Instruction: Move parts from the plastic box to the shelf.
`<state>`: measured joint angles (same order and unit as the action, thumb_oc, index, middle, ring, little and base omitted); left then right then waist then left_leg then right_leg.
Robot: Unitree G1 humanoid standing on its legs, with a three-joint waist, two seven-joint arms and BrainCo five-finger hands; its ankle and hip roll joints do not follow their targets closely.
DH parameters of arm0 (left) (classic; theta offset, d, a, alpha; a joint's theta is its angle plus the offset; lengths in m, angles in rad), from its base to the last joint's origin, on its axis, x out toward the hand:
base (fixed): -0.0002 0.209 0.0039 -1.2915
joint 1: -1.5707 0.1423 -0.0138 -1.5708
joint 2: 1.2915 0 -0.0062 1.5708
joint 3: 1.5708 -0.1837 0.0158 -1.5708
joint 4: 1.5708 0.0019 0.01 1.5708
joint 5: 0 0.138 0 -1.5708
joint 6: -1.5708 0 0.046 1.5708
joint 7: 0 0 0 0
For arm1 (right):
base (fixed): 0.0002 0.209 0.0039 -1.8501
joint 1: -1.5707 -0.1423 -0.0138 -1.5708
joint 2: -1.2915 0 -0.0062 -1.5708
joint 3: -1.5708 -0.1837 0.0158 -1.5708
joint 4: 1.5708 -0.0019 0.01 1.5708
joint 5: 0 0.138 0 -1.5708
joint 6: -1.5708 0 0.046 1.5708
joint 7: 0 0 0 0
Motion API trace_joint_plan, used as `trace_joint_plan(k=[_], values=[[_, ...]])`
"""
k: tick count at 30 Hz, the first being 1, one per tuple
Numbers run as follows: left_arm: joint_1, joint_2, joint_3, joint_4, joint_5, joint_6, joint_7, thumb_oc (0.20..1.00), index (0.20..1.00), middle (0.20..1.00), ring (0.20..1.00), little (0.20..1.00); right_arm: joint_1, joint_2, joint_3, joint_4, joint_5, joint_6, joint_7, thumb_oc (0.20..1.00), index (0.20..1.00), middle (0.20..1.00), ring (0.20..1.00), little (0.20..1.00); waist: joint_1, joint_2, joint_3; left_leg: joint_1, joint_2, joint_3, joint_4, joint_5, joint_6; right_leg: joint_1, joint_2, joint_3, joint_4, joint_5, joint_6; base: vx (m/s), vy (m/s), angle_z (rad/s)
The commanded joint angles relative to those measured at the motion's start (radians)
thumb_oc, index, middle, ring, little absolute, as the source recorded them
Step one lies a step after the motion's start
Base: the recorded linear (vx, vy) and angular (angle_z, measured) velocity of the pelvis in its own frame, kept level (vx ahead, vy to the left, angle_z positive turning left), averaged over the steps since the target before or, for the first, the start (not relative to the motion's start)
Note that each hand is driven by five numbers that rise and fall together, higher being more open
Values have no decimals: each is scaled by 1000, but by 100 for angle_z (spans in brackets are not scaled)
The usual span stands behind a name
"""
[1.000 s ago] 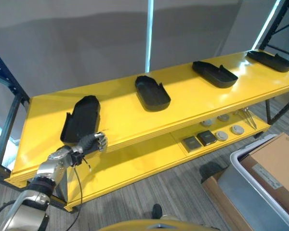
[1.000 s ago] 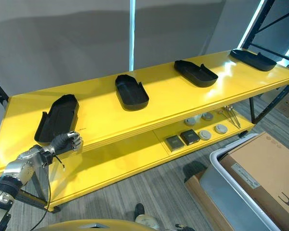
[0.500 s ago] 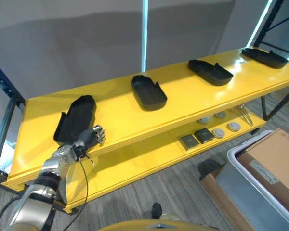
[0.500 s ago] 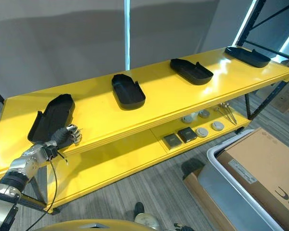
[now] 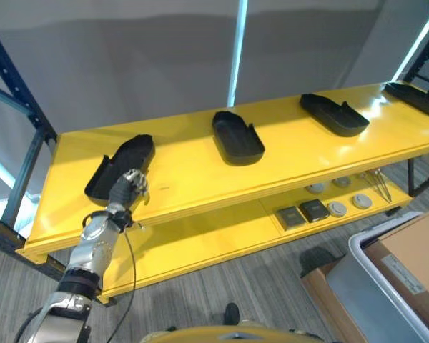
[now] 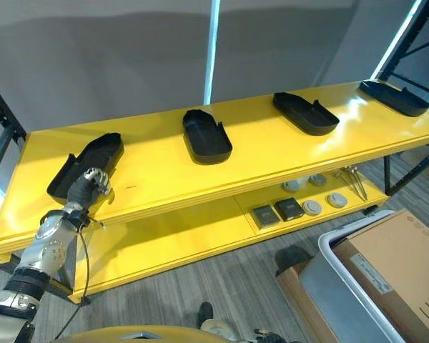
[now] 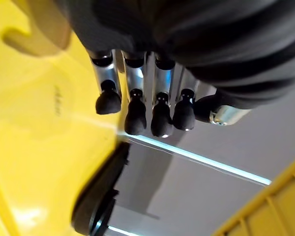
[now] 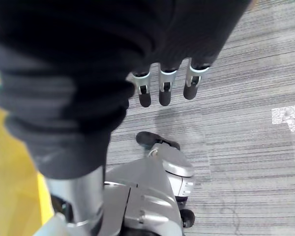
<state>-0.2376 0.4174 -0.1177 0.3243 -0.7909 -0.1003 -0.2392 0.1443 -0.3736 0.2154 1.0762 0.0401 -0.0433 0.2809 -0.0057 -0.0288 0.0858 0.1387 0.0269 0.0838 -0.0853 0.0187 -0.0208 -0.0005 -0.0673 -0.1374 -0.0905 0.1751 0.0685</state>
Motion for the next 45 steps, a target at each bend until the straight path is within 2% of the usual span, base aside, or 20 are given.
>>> trace_joint_plan(k=[1, 4, 7, 10, 13, 14, 15, 16, 20, 23, 27, 32, 34, 38, 39, 45], values=[[-19, 0, 55, -156, 53, -74, 86, 200, 200, 200, 200, 200, -3, -2, 13, 16, 13, -17, -8, 1000, 1000, 1000, 1000, 1000, -4, 8, 11, -45, -16, 2, 22, -14, 11, 83, -57, -2, 64, -125, 73, -2, 6, 14], [9, -18, 56, -251, 83, -62, 96, 200, 200, 200, 200, 200, -2, 4, 6, 7, 11, -11, -5, 1000, 1000, 1000, 1000, 1000, 4, 4, 10, -44, -14, -1, 21, -15, 9, 89, -56, -7, 64, -127, 72, 13, 0, 10], [-6, -25, 31, -248, 88, -41, 137, 200, 200, 200, 200, 200, -8, 8, 9, 6, 13, -6, -4, 1000, 1000, 1000, 1000, 1000, 0, 3, 3, -41, -15, 5, 14, -15, 10, 89, -54, -6, 60, -124, 74, 12, -7, 3], [-52, -26, 3, -174, 74, -76, 138, 200, 200, 200, 200, 200, -16, 10, 24, 8, 18, 2, -6, 1000, 1000, 1000, 1000, 1000, -13, 3, -6, -38, -14, 12, 12, -17, 12, 86, -52, 3, 60, -124, 75, 3, -9, -2], [-68, -29, 8, -176, 72, -111, 169, 200, 200, 200, 200, 200, -18, 12, 27, 7, 22, 7, -11, 1000, 1000, 1000, 1000, 1000, -19, 3, -8, -34, -15, 14, 9, -18, 12, 88, -50, 8, 54, -122, 75, -2, -29, -7], [-67, -28, 15, -184, 84, -126, 192, 360, 360, 360, 360, 360, -17, 14, 25, 10, 23, 4, -16, 1000, 1000, 1000, 1000, 1000, -19, 4, -8, -33, -16, 14, 9, -19, 11, 88, -50, 9, 53, -122, 75, -14, -30, -5], [-61, -26, 26, -196, 103, -139, 215, 884, 884, 884, 884, 884, -16, 17, 22, 15, 26, 1, -20, 1000, 1000, 1000, 1000, 1000, -17, 4, -9, -34, -16, 13, 10, -18, 10, 88, -50, 10, 52, -122, 75, -17, -29, -4], [-54, -24, 35, -206, 113, -145, 224, 1000, 1000, 1000, 1000, 1000, -15, 20, 18, 21, 27, -4, -24, 1000, 1000, 1000, 1000, 1000, -15, 5, -8, -34, -16, 13, 10, -19, 10, 89, -50, 10, 51, -121, 74, 0, 0, 0], [20, -16, 93, -286, 212, -180, 294, 1000, 1000, 1000, 1000, 1000, -5, 35, -12, 42, 28, -20, -38, 1000, 1000, 1000, 1000, 1000, 7, 3, -3, -40, -19, 2, 15, -19, 8, 92, -51, 2, 51, -122, 71, -29, -35, 1], [64, -7, 140, -326, 220, -192, 287, 1000, 1000, 1000, 1000, 1000, -2, 41, -21, 43, 31, -21, -45, 1000, 1000, 1000, 1000, 1000, 21, 4, -1, -42, -21, -8, 15, -17, 7, 94, -52, -6, 52, -123, 69, -15, -7, 5], [110, 8, 191, -384, 240, -197, 302, 1000, 1000, 1000, 1000, 1000, 2, 43, -32, 34, 37, -21, -46, 1000, 1000, 1000, 1000, 1000, 39, 7, 2, -45, -23, -24, 14, -14, 5, 100, -55, -17, 49, -123, 68, -14, 4, 9], [159, 34, 249, -388, 300, -180, 377, 1000, 1000, 1000, 1000, 1000, 4, 46, -37, 26, 36, -18, -44, 1000, 1000, 1000, 1000, 1000, 55, 12, 1, -48, -25, -38, 12, -11, 1, 103, -58, -30, 47, -125, 70, -12, 21, 11], [177, 44, 272, -338, 307, -192, 403, 1000, 1000, 1000, 1000, 1000, 6, 46, -35, 29, 31, -18, -44, 1000, 1000, 1000, 1000, 1000, 59, 14, -2, -49, -24, -40, 12, -9, -1, 104, -60, -35, 47, -125, 71, -10, 47, 15], [171, 50, 269, -160, 376, -191, 530, 1000, 1000, 1000, 1000, 1000, 1, 27, -27, 34, 18, -18, -33, 1000, 1000, 1000, 1000, 1000, 54, 13, -6, -47, -24, -42, 8, -6, -3, 102, -61, -35, 50, -126, 73, 0, 50, 2], [146, 52, 261, -79, 394, -207, 562, 1000, 1000, 1000, 1000, 1000, -3, 20, -17, 34, 18, -15, -31, 1000, 1000, 1000, 1000, 1000, 47, 12, -8, -44, -24, -40, 7, -7, -2, 102, -61, -32, 52, -127, 74, 17, 42, -1], [2, 89, 205, 209, 420, -268, 610, 1000, 1000, 1000, 1000, 1000, -14, -10, 24, 41, 7, -17, -12, 1000, 1000, 1000, 1000, 1000, 5, 10, -16, -35, -18, -14, 5, -10, 0, 95, -61, -18, 59, -128, 80, 14, 22, -2]])
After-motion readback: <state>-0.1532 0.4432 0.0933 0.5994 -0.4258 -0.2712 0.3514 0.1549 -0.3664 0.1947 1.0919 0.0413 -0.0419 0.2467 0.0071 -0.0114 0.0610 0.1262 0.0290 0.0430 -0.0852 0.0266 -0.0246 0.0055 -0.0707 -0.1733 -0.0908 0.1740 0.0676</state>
